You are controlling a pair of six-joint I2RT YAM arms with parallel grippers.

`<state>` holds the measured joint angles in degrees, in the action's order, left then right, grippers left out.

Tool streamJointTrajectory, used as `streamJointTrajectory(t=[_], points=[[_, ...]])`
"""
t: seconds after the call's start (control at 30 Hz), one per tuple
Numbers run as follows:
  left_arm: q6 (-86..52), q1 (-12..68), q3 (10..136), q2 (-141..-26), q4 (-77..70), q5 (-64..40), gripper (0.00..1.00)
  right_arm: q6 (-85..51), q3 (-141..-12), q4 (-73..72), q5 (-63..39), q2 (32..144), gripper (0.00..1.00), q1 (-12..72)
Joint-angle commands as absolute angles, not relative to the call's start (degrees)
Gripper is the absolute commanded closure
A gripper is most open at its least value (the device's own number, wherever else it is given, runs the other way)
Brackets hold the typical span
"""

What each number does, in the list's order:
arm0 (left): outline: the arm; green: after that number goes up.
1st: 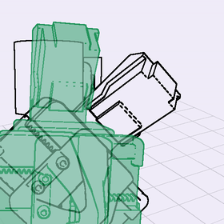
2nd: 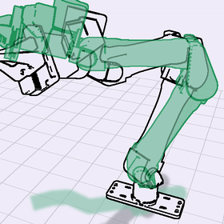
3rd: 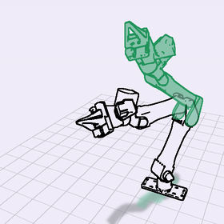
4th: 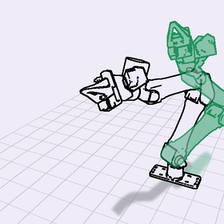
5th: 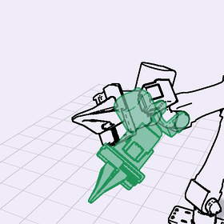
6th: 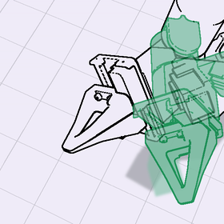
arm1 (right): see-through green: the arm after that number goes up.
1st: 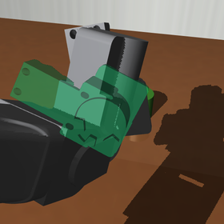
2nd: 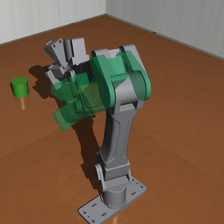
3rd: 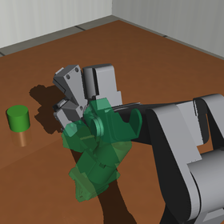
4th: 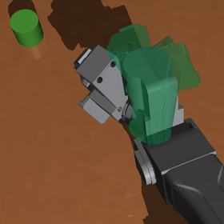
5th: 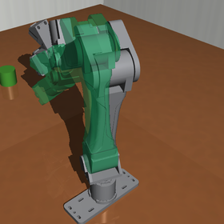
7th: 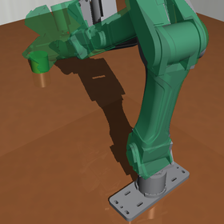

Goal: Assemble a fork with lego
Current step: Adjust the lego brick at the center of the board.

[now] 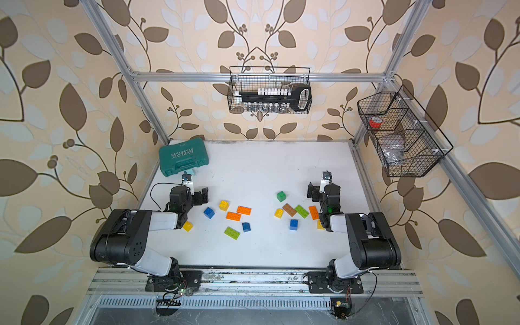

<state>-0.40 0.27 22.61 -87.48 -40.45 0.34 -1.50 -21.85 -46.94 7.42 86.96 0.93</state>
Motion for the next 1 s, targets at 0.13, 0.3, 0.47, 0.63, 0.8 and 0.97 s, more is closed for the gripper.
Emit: streamJointTrajectory(t=[0.13,0.3,0.47,0.63,0.8,0.97], points=[[-0.42,-0.09,23.11,-85.89,-40.69,-0.33,0.01,-1.76,-21.32,-46.83,6.94,86.26,0.0,0.7],[-1.21,-0.3,23.44,-84.65,-40.69,2.46,0.01,-3.34,-24.82,-37.77,11.38,81.85,0.0,0.58],[-1.06,-2.02,40.7,-81.56,-7.12,2.02,0.01,-3.01,-34.57,-17.39,6.87,73.93,0.01,0.76],[-6.88,-1.97,45.5,-76.98,5.47,1.63,0.01,-4.81,-39.88,-6.88,-3.74,69.53,0.01,2.59],[-11.67,-1.89,49.26,-72.99,17.34,-3.43,0.01,-4.61,-43.66,-0.45,-11.96,69.2,0.01,9.14],[-17.95,-1.93,47.88,-71.49,21.5,-8.88,0.08,-1.28,-44.35,0.33,-13.01,70.64,0.01,20.95]])
